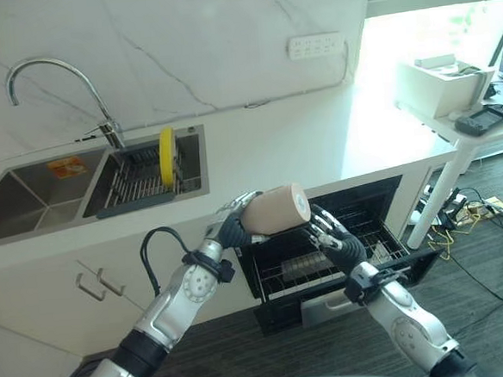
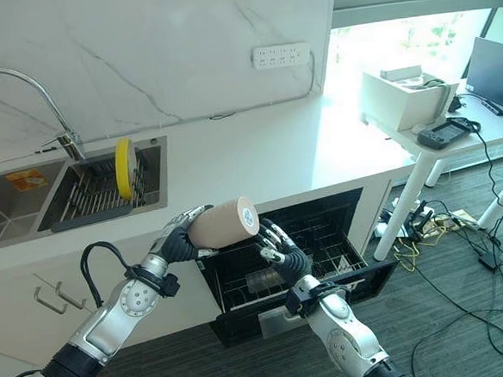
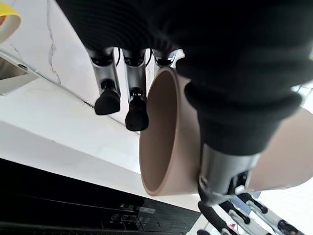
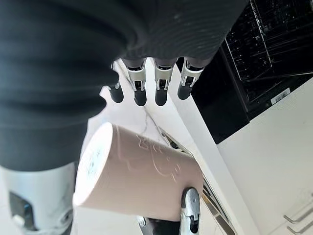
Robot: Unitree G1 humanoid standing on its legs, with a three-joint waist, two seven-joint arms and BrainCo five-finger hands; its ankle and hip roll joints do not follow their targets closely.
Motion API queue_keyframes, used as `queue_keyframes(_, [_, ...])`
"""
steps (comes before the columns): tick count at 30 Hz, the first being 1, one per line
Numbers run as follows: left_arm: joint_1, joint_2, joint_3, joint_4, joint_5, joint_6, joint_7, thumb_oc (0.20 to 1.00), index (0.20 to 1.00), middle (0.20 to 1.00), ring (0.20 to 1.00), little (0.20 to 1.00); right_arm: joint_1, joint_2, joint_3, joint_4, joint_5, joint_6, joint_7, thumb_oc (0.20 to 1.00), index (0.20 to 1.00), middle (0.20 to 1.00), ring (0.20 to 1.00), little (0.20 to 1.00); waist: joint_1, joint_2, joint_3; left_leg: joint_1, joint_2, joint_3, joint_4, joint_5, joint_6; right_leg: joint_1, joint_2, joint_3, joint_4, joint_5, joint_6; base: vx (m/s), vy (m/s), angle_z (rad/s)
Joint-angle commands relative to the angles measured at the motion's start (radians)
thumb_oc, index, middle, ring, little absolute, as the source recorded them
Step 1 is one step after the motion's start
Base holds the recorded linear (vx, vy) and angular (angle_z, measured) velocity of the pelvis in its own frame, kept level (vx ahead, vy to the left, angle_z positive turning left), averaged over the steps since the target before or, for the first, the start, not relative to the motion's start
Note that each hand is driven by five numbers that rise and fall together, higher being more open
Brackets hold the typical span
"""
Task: Place the dishes in the dishwasher.
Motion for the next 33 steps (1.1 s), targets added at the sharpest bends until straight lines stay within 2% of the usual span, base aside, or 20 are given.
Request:
queue_keyframes(1, [-0.133,0.016,-0.013,0.002,0.058,-0.013,0.045,0.2,0.2,0.2,0.2,0.2,-0.101,0.049,0.004,-0.052,0.05,-0.021,0.001,1.0,1.0,1.0,1.0,1.0,0.019,-0.029,0.001,0.049,-0.006,-0.102,0.001,-0.082,0.006,-0.035,0.001,-0.044,0.021,0.029,0.025,0.0,0.0,0.0])
queue_keyframes(10, [-0.145,0.023,-0.038,-0.009,0.114,-0.003,0.037,0.2,0.2,0.2,0.2,0.2,-0.125,0.054,0.01,-0.069,0.053,0.022,-0.024,1.0,1.0,1.0,1.0,1.0,0.022,-0.032,-0.004,0.048,-0.007,-0.106,0.001,-0.083,0.006,-0.032,0.002,-0.045,0.018,0.03,0.025,0.0,0.0,0.0])
queue_keyframes(15, [-0.16,0.03,-0.052,-0.015,0.131,0.044,0.035,0.2,0.2,0.2,0.2,0.2,-0.136,0.056,0.01,-0.067,0.076,0.036,-0.03,1.0,1.0,1.0,1.0,1.0,0.023,-0.032,-0.004,0.048,-0.007,-0.108,0.001,-0.082,0.006,-0.032,0.003,-0.045,0.018,0.031,0.026,0.0,0.0,0.0])
queue_keyframes(18, [-0.169,0.024,-0.064,-0.009,0.099,0.077,0.039,0.2,0.2,0.2,0.2,0.2,-0.152,0.062,0.018,-0.048,0.095,0.025,-0.042,1.0,1.0,1.0,1.0,1.0,0.028,-0.035,-0.003,0.046,-0.008,-0.113,0.001,-0.083,0.005,-0.033,0.003,-0.048,0.017,0.031,0.027,-0.01,-0.003,0.01])
queue_keyframes(27, [-0.153,0.028,-0.028,0.013,0.1,0.101,0.058,0.2,0.2,0.2,0.2,0.2,-0.14,0.055,-0.007,-0.068,0.095,0.012,-0.031,1.0,1.0,1.0,1.0,1.0,0.025,-0.032,-0.004,0.045,-0.009,-0.108,0.001,-0.083,0.007,-0.035,0.002,-0.048,0.015,0.034,0.027,0.0,-0.001,0.01])
queue_keyframes(33, [-0.161,0.049,-0.008,0.045,0.153,0.112,0.056,0.2,0.2,0.2,0.2,0.2,-0.129,0.043,-0.033,-0.085,0.084,0.01,-0.029,1.0,1.0,1.0,1.0,1.0,0.018,-0.029,-0.007,0.044,-0.009,-0.105,0.001,-0.081,0.005,-0.038,0.001,-0.043,0.014,0.036,0.028,0.0,0.0,0.0])
